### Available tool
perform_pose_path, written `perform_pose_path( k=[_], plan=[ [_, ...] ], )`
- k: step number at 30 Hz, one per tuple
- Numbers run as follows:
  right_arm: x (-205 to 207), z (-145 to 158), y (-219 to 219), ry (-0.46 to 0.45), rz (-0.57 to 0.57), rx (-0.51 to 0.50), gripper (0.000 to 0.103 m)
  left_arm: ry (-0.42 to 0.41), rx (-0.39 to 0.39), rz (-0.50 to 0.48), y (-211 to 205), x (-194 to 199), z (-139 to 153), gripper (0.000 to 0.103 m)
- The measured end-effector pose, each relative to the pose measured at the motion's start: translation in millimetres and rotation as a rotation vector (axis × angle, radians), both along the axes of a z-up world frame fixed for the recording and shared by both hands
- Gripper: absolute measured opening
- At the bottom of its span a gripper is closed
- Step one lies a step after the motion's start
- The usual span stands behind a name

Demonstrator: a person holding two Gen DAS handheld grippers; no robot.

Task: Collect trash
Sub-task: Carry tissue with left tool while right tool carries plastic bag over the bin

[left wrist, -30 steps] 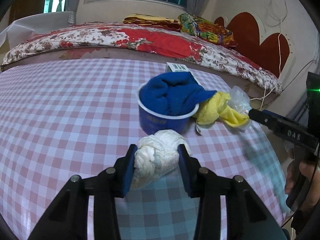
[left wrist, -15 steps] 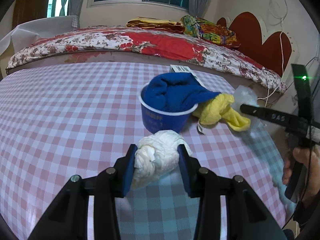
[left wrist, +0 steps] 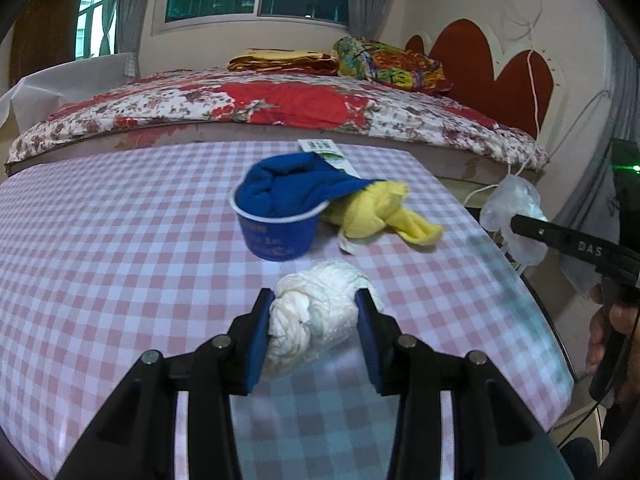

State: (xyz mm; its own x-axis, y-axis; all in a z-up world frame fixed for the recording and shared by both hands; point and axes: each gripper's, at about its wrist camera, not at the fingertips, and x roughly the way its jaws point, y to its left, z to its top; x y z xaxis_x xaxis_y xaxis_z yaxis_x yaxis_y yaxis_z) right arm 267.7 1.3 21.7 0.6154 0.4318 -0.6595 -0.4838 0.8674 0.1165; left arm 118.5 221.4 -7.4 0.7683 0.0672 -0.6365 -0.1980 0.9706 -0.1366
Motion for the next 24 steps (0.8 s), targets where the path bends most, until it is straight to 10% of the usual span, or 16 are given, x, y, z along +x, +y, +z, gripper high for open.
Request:
perform_pose_path(
  k=[24],
  plan=[
    [-116, 3, -78, -0.004, -0.023, -0.002, 0.045, -0.028, 0.011, -0.102, -94, -46, 20, 0.042]
  ],
)
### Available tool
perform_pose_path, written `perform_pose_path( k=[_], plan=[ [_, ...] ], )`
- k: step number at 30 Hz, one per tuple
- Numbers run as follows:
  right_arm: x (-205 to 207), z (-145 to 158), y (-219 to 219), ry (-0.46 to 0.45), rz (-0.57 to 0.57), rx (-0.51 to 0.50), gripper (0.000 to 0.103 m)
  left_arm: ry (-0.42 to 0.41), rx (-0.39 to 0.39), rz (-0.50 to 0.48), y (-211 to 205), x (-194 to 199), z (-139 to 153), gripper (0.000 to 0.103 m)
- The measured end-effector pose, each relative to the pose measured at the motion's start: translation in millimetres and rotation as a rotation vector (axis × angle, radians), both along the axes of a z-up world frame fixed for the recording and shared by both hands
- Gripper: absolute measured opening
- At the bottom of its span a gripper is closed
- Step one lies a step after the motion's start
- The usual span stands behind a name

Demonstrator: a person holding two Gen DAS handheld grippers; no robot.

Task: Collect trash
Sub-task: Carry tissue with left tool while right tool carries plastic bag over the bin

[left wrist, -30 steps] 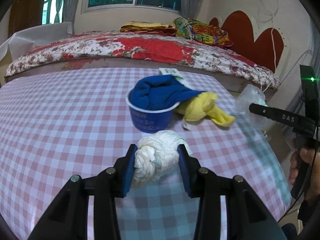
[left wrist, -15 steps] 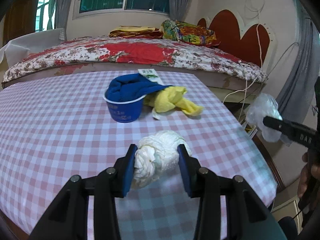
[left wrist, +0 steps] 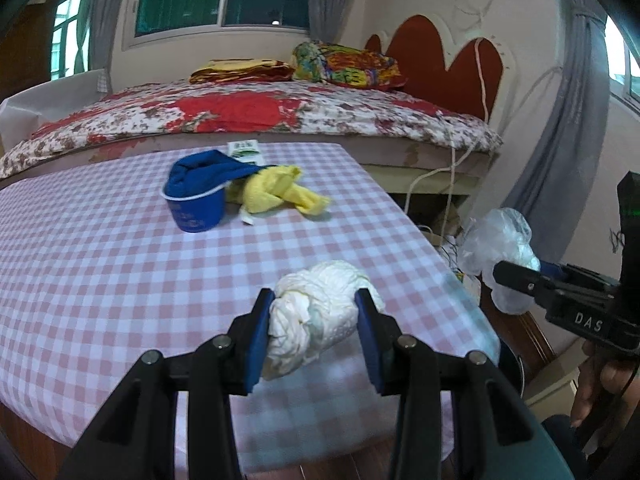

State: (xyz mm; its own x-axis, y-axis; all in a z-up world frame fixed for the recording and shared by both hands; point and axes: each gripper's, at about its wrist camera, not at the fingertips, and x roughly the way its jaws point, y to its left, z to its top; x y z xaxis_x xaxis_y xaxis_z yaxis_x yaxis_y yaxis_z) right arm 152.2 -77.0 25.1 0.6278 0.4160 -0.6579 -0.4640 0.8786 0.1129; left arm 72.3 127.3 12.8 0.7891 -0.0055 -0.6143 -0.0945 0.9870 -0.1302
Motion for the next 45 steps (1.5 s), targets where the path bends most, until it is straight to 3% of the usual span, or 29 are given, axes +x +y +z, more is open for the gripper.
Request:
perform_pose_path(
  k=[11, 29, 45],
  plan=[
    [-18, -3, -64, 0.014, -0.098, 0.004, 0.045, 0.014, 0.017, -0.138, -61, 12, 0, 0.042],
    [-36, -33, -181, 0.087, -0.321, -0.034, 0.045, 0.074, 0.004, -0.404, -176, 20, -17, 0.042],
    [-52, -99, -220, 0.224, -0.343, -0.121, 0.045, 0.263, -0.073, -0.498, -232, 29, -78, 0.042]
  ],
)
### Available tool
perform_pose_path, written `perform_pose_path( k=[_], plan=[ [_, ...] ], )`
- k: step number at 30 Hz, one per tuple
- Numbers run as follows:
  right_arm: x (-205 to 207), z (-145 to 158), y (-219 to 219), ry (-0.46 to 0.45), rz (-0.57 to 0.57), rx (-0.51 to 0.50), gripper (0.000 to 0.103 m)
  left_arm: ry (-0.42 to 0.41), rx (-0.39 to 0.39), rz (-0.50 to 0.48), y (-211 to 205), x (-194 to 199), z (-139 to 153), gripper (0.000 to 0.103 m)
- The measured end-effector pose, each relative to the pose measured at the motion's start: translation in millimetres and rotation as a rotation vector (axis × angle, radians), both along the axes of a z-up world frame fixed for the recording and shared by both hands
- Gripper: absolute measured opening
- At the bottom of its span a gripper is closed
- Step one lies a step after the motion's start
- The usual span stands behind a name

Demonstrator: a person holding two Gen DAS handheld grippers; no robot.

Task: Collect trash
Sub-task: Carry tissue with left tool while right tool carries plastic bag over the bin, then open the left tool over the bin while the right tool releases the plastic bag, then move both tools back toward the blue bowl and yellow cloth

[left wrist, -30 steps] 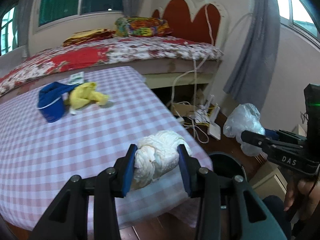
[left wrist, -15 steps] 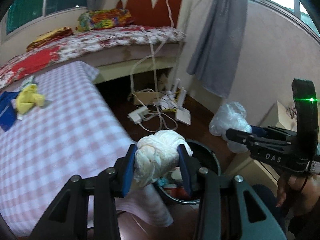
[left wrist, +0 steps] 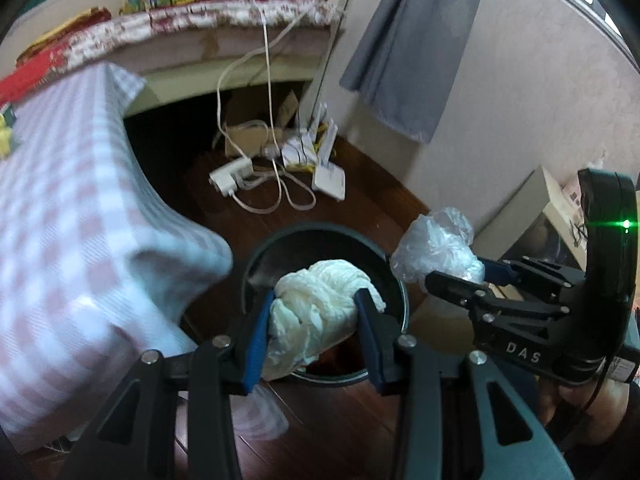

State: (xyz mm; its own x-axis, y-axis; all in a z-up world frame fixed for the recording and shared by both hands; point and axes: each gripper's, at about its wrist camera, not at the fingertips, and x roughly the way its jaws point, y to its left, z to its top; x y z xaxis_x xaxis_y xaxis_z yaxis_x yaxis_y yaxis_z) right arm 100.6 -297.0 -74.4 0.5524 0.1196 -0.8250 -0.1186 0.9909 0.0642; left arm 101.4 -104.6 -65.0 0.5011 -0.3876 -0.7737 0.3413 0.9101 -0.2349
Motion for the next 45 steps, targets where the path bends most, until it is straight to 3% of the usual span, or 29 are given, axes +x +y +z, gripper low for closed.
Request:
perform_pose_path(
  k=[14, 16, 17, 18, 20, 21, 22, 26, 31, 45],
  plan=[
    [25, -90, 5, 0.197, 0.124, -0.032, 0.046, 0.177, 0.043, 0.003, -17, 32, -74, 0.046],
    [31, -104, 11, 0.226, 0.156, -0.069, 0.059, 0.216, 0.07, 0.009, -19, 33, -84, 0.07],
    [36, -115, 14, 0.248, 0.157, -0.13, 0.083, 0.227, 0.102, 0.025, -20, 35, -89, 0.074],
    [37, -119, 15, 0.246, 0.149, -0.172, 0.093, 0.224, 0.117, 0.037, -19, 34, -90, 0.077],
    [38, -122, 12, 0.241, 0.135, -0.228, 0.093, 0.227, 0.117, 0.046, -16, 31, -91, 0.077],
    [38, -123, 7, 0.257, 0.11, -0.238, 0.093, 0.23, 0.12, 0.051, -15, 30, -91, 0.082],
    [38, -121, 2, 0.257, 0.1, -0.23, 0.093, 0.23, 0.124, 0.053, -14, 28, -91, 0.09],
    [34, -108, -13, 0.243, 0.06, -0.243, 0.102, 0.215, 0.132, 0.033, -15, 20, -86, 0.09],
    [26, -86, -29, 0.227, -0.01, -0.215, 0.103, 0.178, 0.118, 0.026, -20, 18, -73, 0.091],
    [8, 6, -18, 0.033, -0.035, -0.183, 0.103, -0.051, 0.087, 0.059, -12, 8, 14, 0.091]
  ],
)
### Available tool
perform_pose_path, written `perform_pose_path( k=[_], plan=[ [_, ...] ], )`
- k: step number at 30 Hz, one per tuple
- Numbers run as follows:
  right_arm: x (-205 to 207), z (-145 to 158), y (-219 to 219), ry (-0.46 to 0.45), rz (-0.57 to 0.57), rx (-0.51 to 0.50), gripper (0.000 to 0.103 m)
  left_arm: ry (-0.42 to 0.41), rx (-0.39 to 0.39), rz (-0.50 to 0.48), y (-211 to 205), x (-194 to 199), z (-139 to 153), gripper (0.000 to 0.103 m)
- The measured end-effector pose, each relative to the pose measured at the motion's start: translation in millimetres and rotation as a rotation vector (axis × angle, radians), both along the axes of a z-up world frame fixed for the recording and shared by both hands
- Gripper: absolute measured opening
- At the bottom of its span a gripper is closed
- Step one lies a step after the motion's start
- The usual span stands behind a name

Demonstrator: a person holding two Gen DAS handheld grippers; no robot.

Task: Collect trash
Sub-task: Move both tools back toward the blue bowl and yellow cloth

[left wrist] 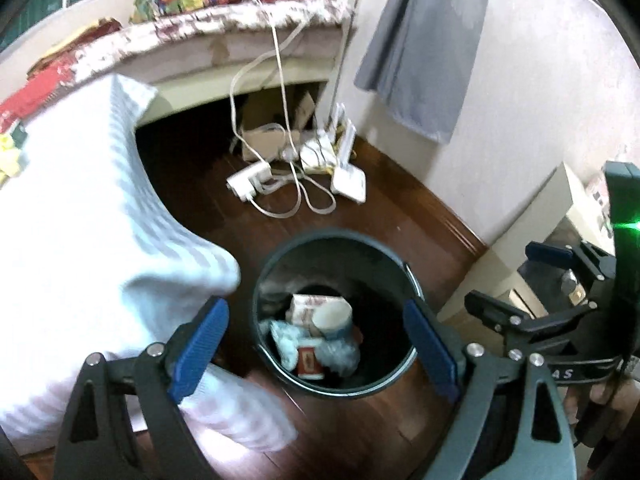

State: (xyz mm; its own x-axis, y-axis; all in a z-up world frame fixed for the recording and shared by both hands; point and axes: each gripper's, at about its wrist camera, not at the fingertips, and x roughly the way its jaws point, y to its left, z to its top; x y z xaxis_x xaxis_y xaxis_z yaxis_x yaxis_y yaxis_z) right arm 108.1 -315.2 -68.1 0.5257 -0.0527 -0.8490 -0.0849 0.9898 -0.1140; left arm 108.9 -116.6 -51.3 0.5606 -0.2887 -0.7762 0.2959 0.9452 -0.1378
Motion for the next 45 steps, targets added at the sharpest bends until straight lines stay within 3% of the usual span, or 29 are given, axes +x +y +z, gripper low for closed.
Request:
perform_pose_path(
  k=[8, 19, 25, 35, 41, 45],
  plan=[
    [1, 39, 34, -0.083, 0.069, 0.015, 0.103, -0.061, 0.004, 0.068, 34, -3, 22, 0.091],
    [6, 65, 98, -0.14, 0.197, 0.049, 0.103, -0.118, 0.017, 0.183, 95, -14, 40, 0.091],
    [19, 87, 153, -0.225, 0.322, 0.14, 0.103, -0.167, 0.037, 0.29, 153, -23, 50, 0.091],
    [50, 94, 268, -0.222, 0.491, 0.158, 0.103, -0.218, 0.087, 0.492, 270, -26, 59, 0.09],
    [86, 108, 324, -0.264, 0.542, 0.197, 0.103, -0.273, 0.144, 0.569, 328, -5, 71, 0.09],
    [113, 105, 360, -0.258, 0.568, 0.203, 0.103, -0.285, 0.134, 0.587, 354, 15, 73, 0.09]
  ],
)
